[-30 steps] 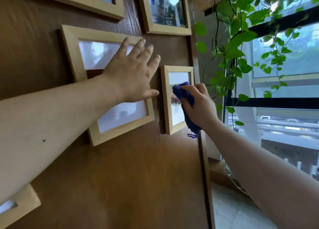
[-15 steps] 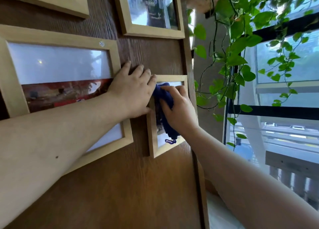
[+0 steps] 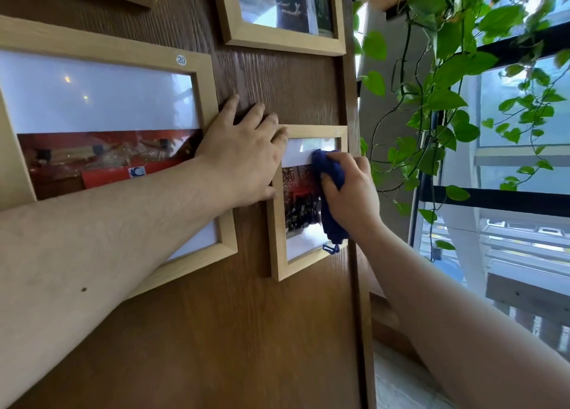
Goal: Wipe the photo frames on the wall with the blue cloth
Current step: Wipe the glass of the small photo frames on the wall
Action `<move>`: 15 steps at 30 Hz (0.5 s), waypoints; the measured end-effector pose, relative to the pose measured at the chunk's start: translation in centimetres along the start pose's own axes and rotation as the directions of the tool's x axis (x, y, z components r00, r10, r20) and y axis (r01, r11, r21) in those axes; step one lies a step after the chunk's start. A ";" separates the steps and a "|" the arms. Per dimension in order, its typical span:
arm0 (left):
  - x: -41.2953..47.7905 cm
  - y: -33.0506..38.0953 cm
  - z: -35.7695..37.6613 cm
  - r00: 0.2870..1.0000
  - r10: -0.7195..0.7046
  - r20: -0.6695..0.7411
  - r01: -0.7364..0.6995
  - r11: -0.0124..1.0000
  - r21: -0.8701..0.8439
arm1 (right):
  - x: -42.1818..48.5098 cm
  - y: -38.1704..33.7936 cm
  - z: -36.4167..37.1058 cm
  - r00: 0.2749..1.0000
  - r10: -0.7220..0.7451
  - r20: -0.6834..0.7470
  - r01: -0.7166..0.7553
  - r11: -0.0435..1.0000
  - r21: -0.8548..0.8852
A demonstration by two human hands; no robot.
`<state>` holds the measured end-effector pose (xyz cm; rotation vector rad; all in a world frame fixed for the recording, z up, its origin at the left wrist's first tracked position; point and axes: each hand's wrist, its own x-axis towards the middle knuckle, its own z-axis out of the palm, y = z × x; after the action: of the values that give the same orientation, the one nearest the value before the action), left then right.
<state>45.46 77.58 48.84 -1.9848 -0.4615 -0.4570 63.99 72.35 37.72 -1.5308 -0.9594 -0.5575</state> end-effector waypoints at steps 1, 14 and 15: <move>0.0 0.0 0.0 1.000 -0.002 0.000 0.002 1.000 -0.001 | -0.4 -0.4 0.1 0.999 -0.043 0.019 0.043 0.999 0.031; 0.1 0.6 -0.4 0.999 -0.023 0.047 0.021 0.999 0.042 | -3.7 2.6 -0.1 0.993 0.011 0.117 -0.003 0.998 -0.070; 0.1 0.5 -0.4 0.999 -0.024 0.047 0.022 0.999 0.040 | -4.0 2.3 0.0 0.991 -0.019 0.132 0.025 0.999 -0.045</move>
<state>45.76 77.04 48.64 -1.9571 -0.5201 -0.4129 63.66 71.35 33.24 -1.6163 -1.0711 -0.5023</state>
